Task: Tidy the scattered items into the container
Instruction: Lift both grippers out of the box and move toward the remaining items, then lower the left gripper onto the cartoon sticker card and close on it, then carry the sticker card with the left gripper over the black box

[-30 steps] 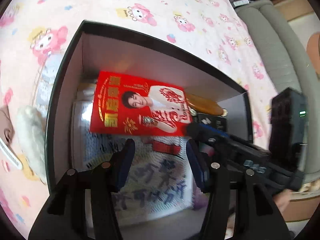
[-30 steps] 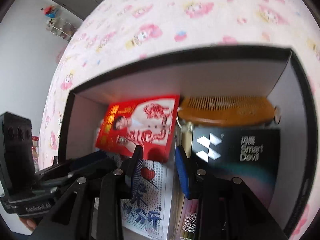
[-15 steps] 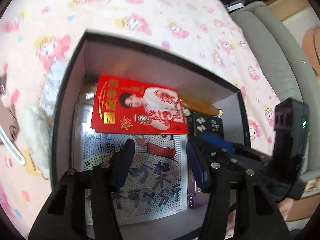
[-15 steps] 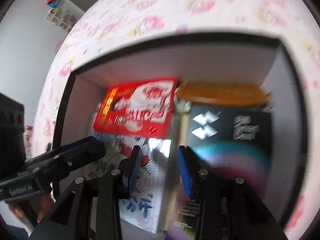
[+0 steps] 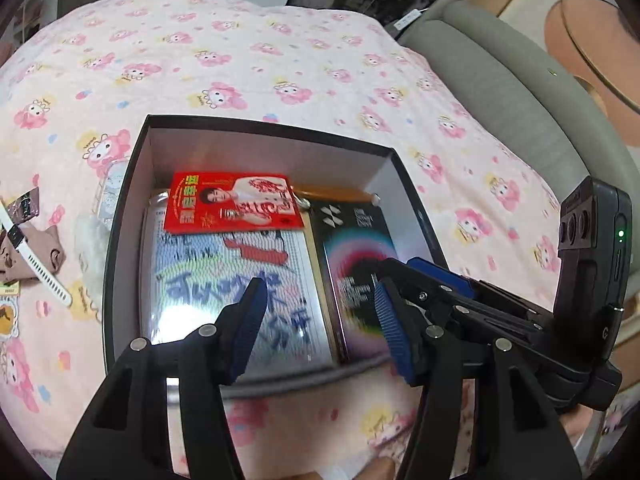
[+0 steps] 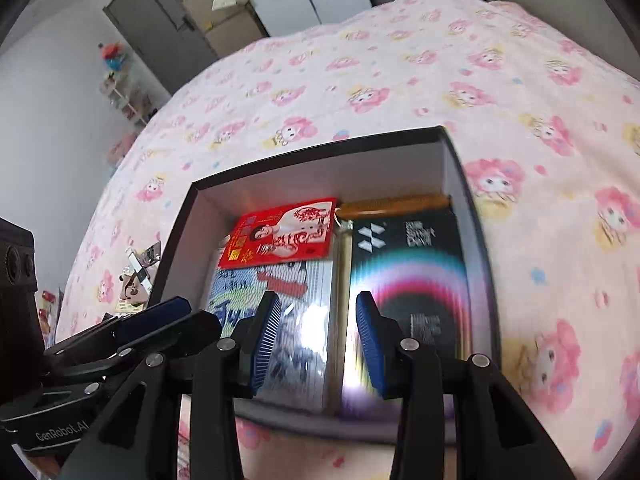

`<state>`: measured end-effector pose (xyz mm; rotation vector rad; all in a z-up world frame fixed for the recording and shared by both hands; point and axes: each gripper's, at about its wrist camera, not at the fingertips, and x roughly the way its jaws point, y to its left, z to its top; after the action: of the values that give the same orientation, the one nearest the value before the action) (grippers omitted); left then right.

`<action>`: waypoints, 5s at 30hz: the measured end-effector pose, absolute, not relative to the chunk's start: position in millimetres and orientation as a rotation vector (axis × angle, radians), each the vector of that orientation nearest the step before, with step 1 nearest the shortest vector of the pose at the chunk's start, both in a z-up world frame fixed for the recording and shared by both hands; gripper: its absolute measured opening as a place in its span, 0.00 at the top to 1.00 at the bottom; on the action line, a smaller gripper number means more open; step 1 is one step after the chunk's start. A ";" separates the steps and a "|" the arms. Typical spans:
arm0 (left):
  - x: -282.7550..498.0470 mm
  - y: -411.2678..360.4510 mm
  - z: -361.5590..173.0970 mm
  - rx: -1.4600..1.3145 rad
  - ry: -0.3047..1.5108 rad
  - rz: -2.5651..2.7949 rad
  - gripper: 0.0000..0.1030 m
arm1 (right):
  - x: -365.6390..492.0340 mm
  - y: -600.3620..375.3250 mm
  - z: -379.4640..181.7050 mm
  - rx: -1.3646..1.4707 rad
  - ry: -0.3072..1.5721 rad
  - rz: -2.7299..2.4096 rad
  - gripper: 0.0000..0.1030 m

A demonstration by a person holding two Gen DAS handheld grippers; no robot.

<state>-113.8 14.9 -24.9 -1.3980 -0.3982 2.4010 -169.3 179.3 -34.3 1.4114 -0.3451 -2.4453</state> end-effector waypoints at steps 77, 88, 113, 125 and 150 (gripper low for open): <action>-30.5 -360.5 -127.1 -1.648 -1.042 2.685 0.54 | -147.8 -142.3 -109.8 1.617 -0.101 -2.001 0.64; -42.9 -353.7 -143.6 -1.713 -0.943 2.616 0.82 | -171.2 -185.0 -153.8 1.693 -0.109 -1.851 0.67; -44.9 -355.7 -151.9 -1.713 -0.959 2.567 0.64 | -148.1 -184.6 -167.2 1.701 -0.249 -1.671 0.61; -3.8 -306.5 -68.4 -1.545 -0.819 2.648 0.68 | -112.2 -144.8 -77.7 1.462 -0.266 -1.770 0.84; -103.1 -32.0 -32.4 -1.417 -0.587 2.398 0.68 | -132.5 127.2 -16.3 1.360 -0.296 -2.174 0.83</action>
<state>-103.1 -32.0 -32.4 -1.4171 -0.5866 2.3982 -132.5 127.2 -16.3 1.3605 -0.2956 -2.1736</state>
